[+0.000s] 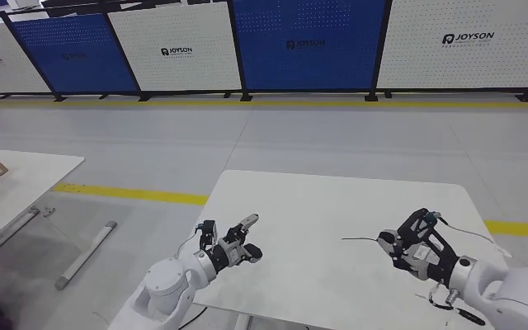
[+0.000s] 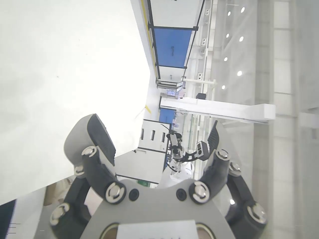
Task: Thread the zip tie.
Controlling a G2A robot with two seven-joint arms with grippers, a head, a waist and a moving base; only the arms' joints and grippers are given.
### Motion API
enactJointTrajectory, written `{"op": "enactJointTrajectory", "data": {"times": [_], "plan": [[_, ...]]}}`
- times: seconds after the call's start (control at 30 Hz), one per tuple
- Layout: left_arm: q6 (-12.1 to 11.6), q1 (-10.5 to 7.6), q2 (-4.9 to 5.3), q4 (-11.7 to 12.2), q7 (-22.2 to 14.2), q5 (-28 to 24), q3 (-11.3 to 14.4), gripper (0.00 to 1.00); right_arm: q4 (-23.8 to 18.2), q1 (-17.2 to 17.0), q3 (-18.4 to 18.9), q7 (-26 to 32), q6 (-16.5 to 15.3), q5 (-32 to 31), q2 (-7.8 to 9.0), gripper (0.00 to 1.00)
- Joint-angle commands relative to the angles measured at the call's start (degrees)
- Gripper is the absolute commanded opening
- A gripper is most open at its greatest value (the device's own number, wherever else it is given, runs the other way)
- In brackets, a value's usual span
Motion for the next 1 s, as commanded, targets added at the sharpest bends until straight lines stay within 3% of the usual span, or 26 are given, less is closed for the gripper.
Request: {"op": "enactJointTrajectory", "data": {"times": [0.0, 0.03, 0.13, 0.27, 0.3, 0.6, 0.73, 0.97], "plan": [[0.00, -0.95, 0.57, 0.52, -0.50, -2.79, 2.46, 1.00, -1.92, 1.37, -1.77, -0.44, 1.57, -7.14, -0.32, 0.00], [0.00, -1.50, 1.00, 1.19, -1.84, -3.92, 3.73, 1.00, -2.84, 1.96, -2.85, -0.69, 1.78, -9.53, -0.51, 0.00], [0.00, -4.31, 2.60, 2.79, -1.45, -5.62, 7.16, 1.00, -4.31, 4.43, -7.29, -1.47, -0.60, -16.51, -1.15, 0.00], [0.00, -9.30, 4.54, 4.69, 1.70, -11.74, 12.90, 1.00, -2.61, 10.11, -14.53, -0.50, -0.60, -17.14, -1.85, 0.00], [0.00, -10.22, 4.88, 4.96, 1.77, -12.67, 13.83, 1.00, -2.61, 10.11, -14.53, -0.50, -0.60, -17.14, -1.85, 0.00], [0.00, -10.22, 4.88, 4.96, 1.77, -12.67, 13.83, 1.00, -2.61, 10.11, -14.53, -0.50, -0.60, -17.14, -1.85, 0.00], [0.00, -10.46, 4.52, 4.76, 1.69, -17.48, 16.04, 1.00, -4.01, 10.38, -17.01, -0.46, -0.60, -22.07, -1.89, 0.00], [0.00, -16.86, 5.06, 6.93, 4.93, -24.57, 23.46, 1.00, -5.95, 15.93, -25.35, 1.96, -0.60, -29.47, -2.28, 0.00]]}}
